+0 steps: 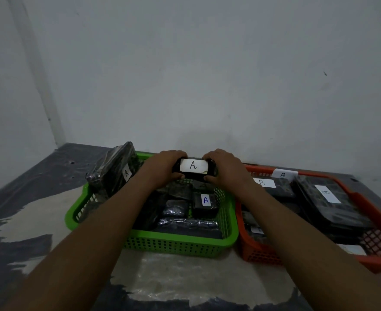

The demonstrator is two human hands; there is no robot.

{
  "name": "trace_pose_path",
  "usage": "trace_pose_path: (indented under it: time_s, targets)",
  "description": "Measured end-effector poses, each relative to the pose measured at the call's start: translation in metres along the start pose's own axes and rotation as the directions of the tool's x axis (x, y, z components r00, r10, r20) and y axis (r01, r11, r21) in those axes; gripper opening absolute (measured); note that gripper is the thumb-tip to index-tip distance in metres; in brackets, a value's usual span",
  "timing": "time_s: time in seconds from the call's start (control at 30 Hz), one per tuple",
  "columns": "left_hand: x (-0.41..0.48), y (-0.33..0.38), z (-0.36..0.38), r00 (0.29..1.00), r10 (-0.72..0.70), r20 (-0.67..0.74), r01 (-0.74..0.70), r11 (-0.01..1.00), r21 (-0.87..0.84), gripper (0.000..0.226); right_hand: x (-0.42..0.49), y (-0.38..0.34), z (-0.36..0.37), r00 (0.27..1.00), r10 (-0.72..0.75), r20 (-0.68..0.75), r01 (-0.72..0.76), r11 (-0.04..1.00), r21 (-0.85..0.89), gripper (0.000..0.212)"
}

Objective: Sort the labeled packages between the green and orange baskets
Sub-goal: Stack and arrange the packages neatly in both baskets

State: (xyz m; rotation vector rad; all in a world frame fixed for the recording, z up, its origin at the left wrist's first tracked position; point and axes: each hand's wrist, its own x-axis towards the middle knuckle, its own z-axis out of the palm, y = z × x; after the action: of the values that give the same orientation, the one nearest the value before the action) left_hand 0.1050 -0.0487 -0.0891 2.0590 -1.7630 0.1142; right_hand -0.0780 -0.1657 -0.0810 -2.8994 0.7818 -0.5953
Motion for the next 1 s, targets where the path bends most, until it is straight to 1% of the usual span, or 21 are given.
trace_pose_path:
  time_s: [0.07,0.2,0.3,0.37,0.43,0.53,0.6,0.73,0.8,0.9,0.97,1.0]
  targets:
    - [-0.001,-0.005,0.002,0.999,-0.026,0.024,0.025,0.999,0.043,0.059,0.001,-0.002,0.005,1.000,0.007,0.025,-0.007,1.000,-0.001,0.052]
    - [-0.004,-0.018,-0.004,0.995,-0.070,0.069,0.063,0.993,0.100,0.062,0.009,-0.011,0.012,0.998,-0.024,0.058,0.025,0.999,-0.030,0.051]
    - [-0.008,-0.025,-0.010,0.992,-0.100,0.082,0.087,0.986,0.145,0.068,0.016,-0.017,0.016,0.997,-0.003,0.081,0.009,0.998,-0.065,0.048]
    - [-0.011,-0.030,-0.011,0.983,-0.136,0.127,0.107,0.971,0.214,0.074,0.018,-0.018,0.017,0.994,0.021,0.107,-0.009,0.993,-0.115,0.047]
    - [-0.014,-0.037,-0.012,0.962,-0.186,0.200,0.123,0.949,0.290,0.074,0.018,-0.020,0.019,0.993,0.037,0.116,-0.016,0.984,-0.179,0.048]
    - [-0.016,-0.046,-0.011,0.918,-0.246,0.312,0.126,0.925,0.359,0.063,0.015,-0.021,0.019,0.992,0.070,0.103,-0.040,0.963,-0.268,0.049]
    - [-0.018,-0.048,-0.011,0.899,-0.255,0.357,0.123,0.928,0.352,0.062,0.011,-0.019,0.018,0.990,0.102,0.096,-0.073,0.961,-0.267,0.051]
    - [-0.018,-0.047,-0.014,0.863,-0.246,0.441,0.099,0.939,0.330,0.073,0.007,-0.016,0.013,0.980,0.154,0.124,-0.112,0.949,-0.294,0.052]
    - [-0.017,-0.043,-0.014,0.865,-0.246,0.438,0.073,0.924,0.375,0.067,0.008,-0.018,0.011,0.976,0.168,0.141,-0.116,0.941,-0.317,0.051]
    - [-0.017,-0.041,-0.012,0.887,-0.202,0.416,0.013,0.910,0.415,0.047,0.009,-0.021,0.008,0.961,0.198,0.195,-0.125,0.934,-0.334,0.053]
    - [-0.018,-0.042,-0.015,0.901,-0.176,0.396,0.000,0.914,0.406,0.039,0.007,-0.025,0.008,0.957,0.195,0.216,-0.121,0.942,-0.312,0.065]
    - [-0.018,-0.043,-0.018,0.912,-0.164,0.377,0.001,0.918,0.397,0.037,0.007,-0.029,0.010,0.967,0.163,0.193,-0.102,0.951,-0.292,0.071]
